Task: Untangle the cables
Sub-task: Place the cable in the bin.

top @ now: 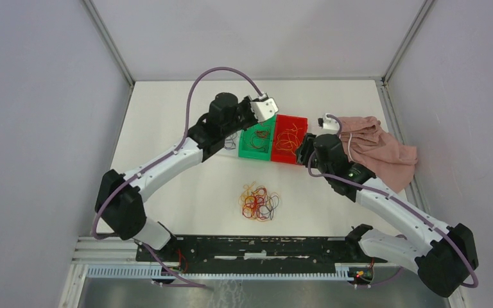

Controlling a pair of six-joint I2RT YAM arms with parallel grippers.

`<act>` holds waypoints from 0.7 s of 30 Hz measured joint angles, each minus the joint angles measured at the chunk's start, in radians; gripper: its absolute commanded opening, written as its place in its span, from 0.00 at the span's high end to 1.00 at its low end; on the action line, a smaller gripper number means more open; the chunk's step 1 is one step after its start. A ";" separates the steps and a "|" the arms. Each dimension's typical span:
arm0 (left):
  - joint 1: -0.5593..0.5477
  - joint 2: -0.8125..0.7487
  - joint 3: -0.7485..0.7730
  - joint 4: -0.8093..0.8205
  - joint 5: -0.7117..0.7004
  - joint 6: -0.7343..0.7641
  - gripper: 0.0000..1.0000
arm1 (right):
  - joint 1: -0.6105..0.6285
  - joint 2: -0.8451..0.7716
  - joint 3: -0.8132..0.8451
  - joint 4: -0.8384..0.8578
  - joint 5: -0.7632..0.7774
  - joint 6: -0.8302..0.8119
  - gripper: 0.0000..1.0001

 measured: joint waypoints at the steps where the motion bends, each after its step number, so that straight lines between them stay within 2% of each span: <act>1: 0.000 0.014 0.000 0.001 -0.004 -0.003 0.97 | -0.002 -0.004 0.000 0.000 0.003 0.000 0.49; 13: 0.010 0.211 0.065 0.021 -0.011 -0.024 0.97 | -0.020 -0.028 0.000 0.001 0.018 0.006 0.48; 21: 0.053 0.282 0.096 0.051 -0.011 0.029 0.97 | -0.032 -0.038 -0.013 0.005 0.017 0.007 0.49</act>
